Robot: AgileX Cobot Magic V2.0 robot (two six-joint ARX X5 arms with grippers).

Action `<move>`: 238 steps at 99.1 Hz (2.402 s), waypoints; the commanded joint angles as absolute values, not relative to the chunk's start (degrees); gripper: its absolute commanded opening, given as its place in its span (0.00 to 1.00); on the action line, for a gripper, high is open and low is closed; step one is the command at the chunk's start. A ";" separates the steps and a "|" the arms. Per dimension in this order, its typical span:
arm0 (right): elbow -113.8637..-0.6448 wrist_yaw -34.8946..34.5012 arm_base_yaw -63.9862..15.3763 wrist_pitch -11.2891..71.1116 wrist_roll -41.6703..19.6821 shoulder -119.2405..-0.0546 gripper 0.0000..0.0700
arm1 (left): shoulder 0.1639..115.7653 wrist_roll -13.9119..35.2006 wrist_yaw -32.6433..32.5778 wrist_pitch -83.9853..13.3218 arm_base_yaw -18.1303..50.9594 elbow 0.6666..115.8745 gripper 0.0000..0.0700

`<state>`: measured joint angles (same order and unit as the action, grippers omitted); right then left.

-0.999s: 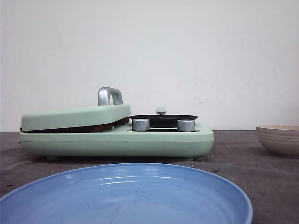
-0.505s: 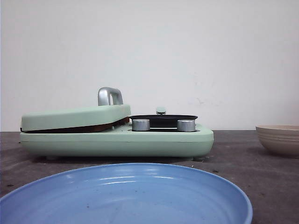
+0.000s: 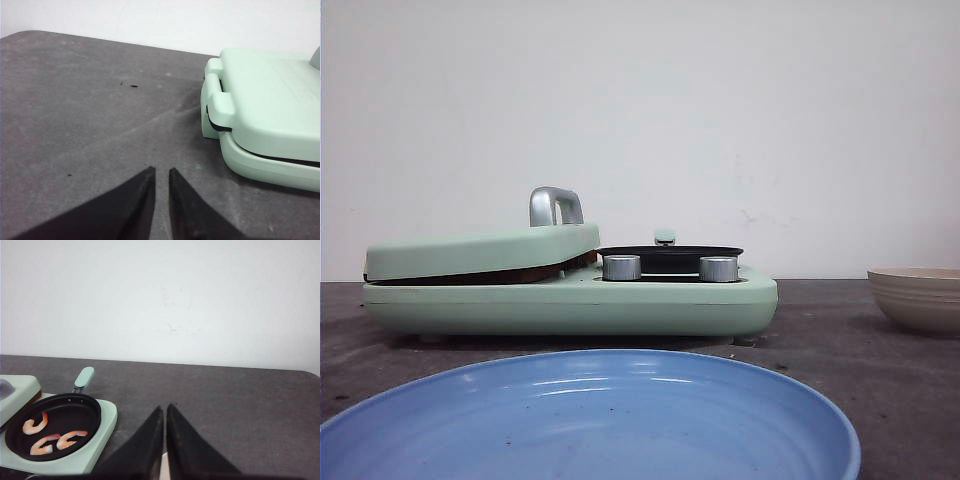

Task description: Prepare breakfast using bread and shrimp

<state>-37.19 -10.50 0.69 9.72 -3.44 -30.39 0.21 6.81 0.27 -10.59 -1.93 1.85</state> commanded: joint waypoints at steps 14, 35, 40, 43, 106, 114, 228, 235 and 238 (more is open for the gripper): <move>-37.50 -10.50 0.51 9.02 -4.08 -30.57 0.00 | 0.19 6.94 0.45 -10.72 -2.02 0.80 0.00; -37.50 -10.48 0.60 9.08 -4.08 -29.80 0.00 | 0.19 6.96 0.45 -10.72 -2.02 0.80 0.00; -37.50 -10.50 0.67 9.02 -4.08 -29.28 0.00 | 0.19 6.94 0.45 -10.72 -2.02 0.80 0.00; -37.50 -10.52 0.64 9.04 -4.08 -28.82 0.00 | 0.19 6.96 0.45 -10.72 -2.02 0.80 0.00; -20.91 6.09 -3.73 8.97 -3.44 -15.73 0.00 | 0.19 6.94 0.45 -10.72 -2.02 0.80 0.00; -16.03 6.07 -3.51 8.99 -3.44 -12.38 0.00 | 0.19 6.94 0.45 -10.72 -2.02 0.80 0.00; -0.73 5.89 -2.83 9.43 -2.20 -0.21 0.00 | 0.19 6.96 0.45 -10.72 -2.02 0.80 0.00; -0.73 5.93 -2.83 9.06 -2.20 -0.21 0.00 | 0.19 6.94 0.45 -10.72 -2.02 0.80 0.00; -0.73 5.93 -2.83 8.99 -2.20 -0.21 0.00 | 0.19 6.94 0.45 -10.72 -2.02 0.80 0.00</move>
